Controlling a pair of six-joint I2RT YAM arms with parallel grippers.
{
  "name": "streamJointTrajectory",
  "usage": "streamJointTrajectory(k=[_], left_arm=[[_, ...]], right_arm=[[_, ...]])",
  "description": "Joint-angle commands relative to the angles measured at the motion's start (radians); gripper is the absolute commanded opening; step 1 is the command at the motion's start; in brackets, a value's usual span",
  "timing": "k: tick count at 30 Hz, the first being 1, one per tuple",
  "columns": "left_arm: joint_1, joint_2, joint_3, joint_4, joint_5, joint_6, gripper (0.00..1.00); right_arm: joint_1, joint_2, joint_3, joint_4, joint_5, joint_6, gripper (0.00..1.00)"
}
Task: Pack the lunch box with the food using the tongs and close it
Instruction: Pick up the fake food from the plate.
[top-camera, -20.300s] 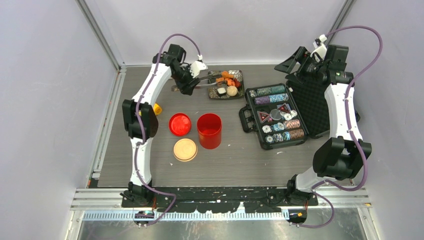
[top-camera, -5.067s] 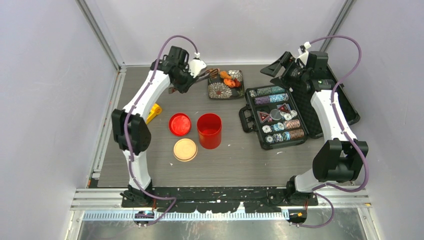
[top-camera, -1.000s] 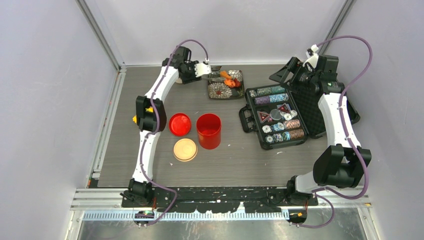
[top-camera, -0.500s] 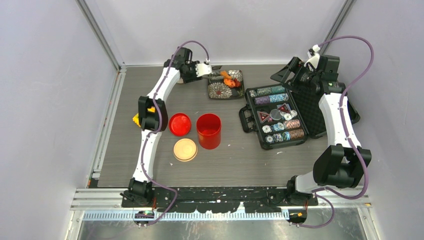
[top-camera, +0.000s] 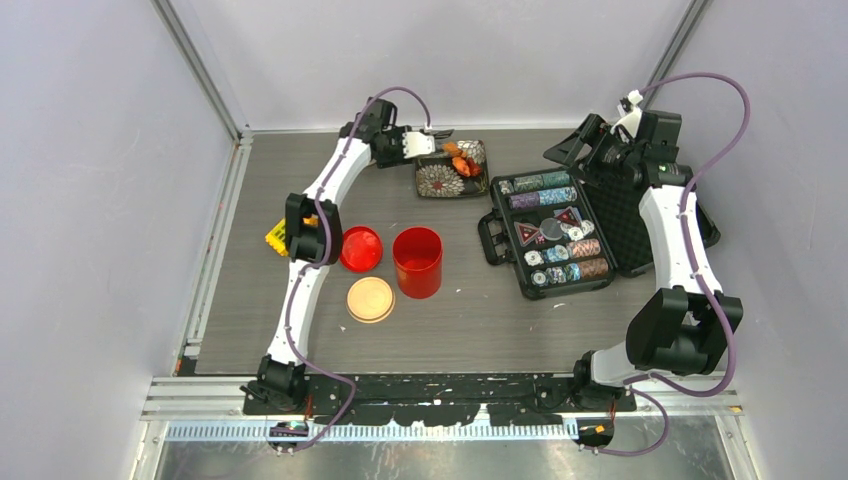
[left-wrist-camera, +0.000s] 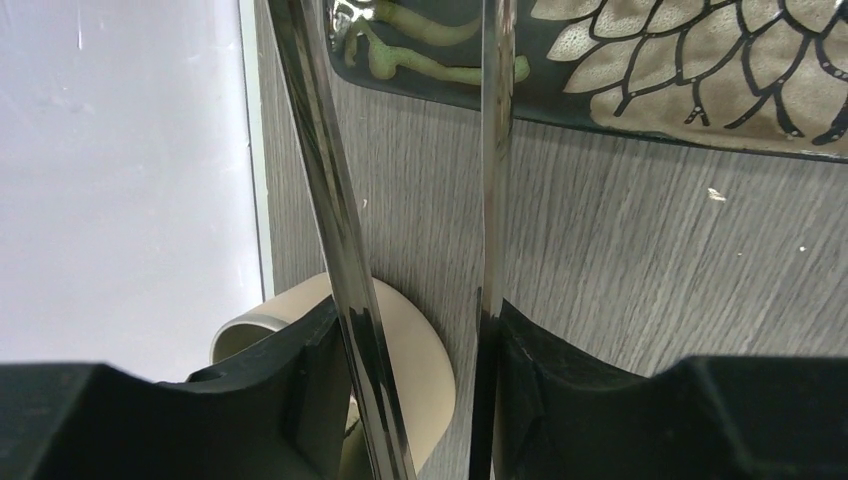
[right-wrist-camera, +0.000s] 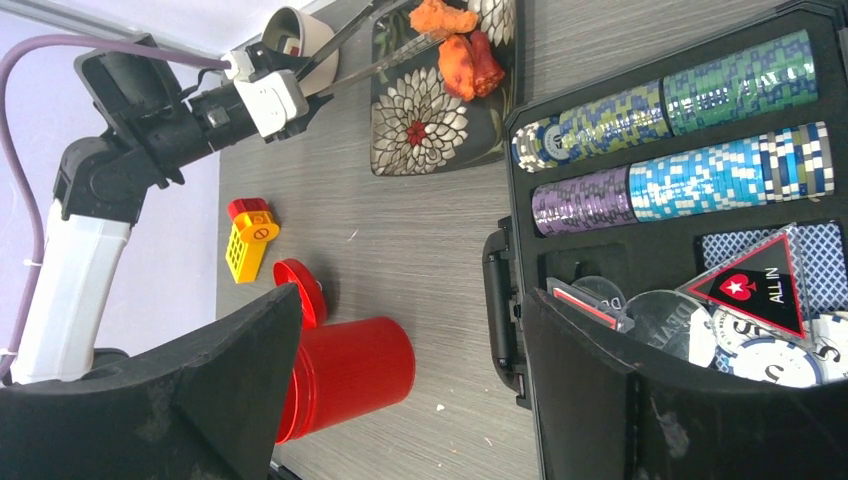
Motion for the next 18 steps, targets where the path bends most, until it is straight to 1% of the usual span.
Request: streamJointTrajectory(k=[1, 5, 18], left_arm=[[-0.006, -0.002, 0.037, 0.012, 0.018, 0.023, 0.47], [-0.007, -0.013, 0.025, -0.005, 0.020, 0.025, 0.46], [0.004, -0.085, -0.044, -0.015, 0.015, -0.007, 0.35]], right_arm=[[-0.013, -0.008, 0.019, 0.026, 0.005, -0.021, 0.85], [-0.014, -0.009, 0.017, 0.026, 0.002, -0.019, 0.85], [-0.017, -0.017, 0.014, 0.026, -0.008, -0.020, 0.85]])
